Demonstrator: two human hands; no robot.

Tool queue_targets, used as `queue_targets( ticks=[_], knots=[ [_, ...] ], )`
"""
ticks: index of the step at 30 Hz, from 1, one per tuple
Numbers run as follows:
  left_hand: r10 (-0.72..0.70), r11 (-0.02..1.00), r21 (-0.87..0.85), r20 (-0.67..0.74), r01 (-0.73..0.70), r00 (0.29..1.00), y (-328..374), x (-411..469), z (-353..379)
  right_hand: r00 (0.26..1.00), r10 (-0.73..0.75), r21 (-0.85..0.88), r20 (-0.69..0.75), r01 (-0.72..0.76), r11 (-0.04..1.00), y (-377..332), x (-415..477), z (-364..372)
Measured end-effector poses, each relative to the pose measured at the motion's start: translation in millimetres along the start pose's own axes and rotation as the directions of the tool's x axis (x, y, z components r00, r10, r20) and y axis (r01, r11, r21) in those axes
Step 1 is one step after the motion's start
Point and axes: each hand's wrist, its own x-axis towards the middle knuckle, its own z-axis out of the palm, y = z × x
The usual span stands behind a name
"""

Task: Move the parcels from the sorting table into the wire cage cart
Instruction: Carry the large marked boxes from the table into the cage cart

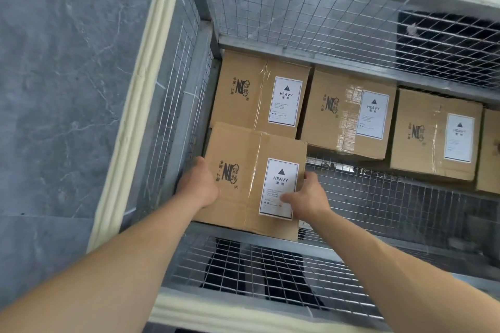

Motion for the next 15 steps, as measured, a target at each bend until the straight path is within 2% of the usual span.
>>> queue_targets(
  ticks=[7,11,15],
  knots=[
    [-0.043,0.993,0.112,0.037,0.039,0.998,-2.3,32.0,25.7,0.993,0.052,-0.026,0.106,-0.049,0.998,10.8,32.8,26.5],
    [-0.016,0.992,0.126,0.129,0.0,0.991,2.2,39.6,31.4,0.982,0.013,-0.09,0.188,0.004,0.996,15.2,40.4,35.7],
    [0.027,0.993,0.114,0.13,-0.042,0.991,0.9,34.7,29.1,0.986,-0.024,-0.162,0.164,0.051,0.985,11.3,37.4,30.5]
  ],
)
